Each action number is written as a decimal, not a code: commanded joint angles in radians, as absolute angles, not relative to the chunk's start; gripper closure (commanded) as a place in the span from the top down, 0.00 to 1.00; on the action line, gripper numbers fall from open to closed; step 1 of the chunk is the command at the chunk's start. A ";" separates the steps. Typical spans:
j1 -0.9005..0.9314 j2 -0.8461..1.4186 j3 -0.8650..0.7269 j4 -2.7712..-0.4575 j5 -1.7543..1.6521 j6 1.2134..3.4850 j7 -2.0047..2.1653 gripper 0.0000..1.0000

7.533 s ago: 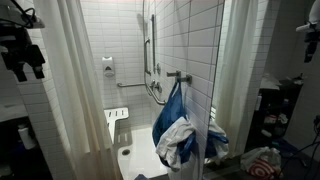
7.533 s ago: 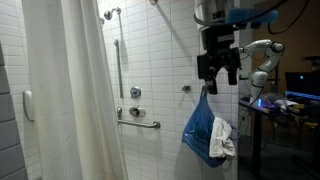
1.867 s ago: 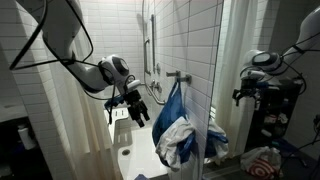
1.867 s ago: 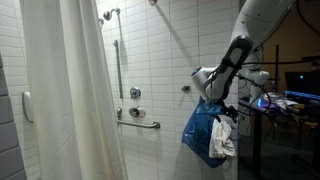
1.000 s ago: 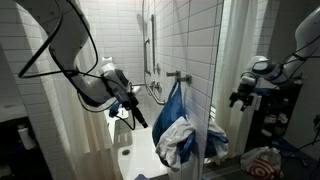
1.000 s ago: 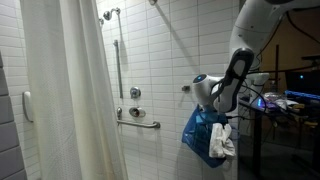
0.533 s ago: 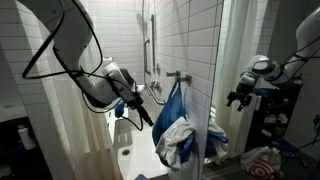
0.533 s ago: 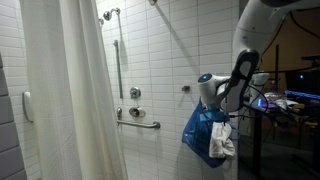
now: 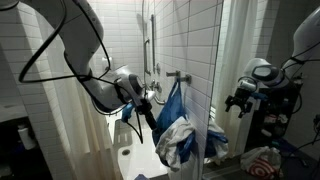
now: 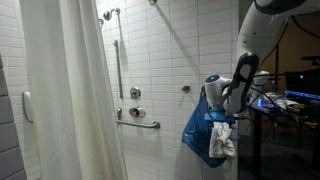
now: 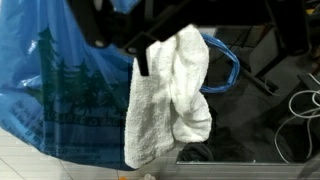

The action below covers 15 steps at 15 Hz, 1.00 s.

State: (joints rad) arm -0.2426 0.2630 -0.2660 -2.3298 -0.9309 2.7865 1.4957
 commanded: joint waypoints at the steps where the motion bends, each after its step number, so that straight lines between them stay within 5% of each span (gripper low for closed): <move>1: -0.251 0.299 -0.291 -2.314 -0.804 2.830 1.416 1.00; 15: -0.176 0.306 -0.351 -2.312 -0.263 2.846 0.976 1.00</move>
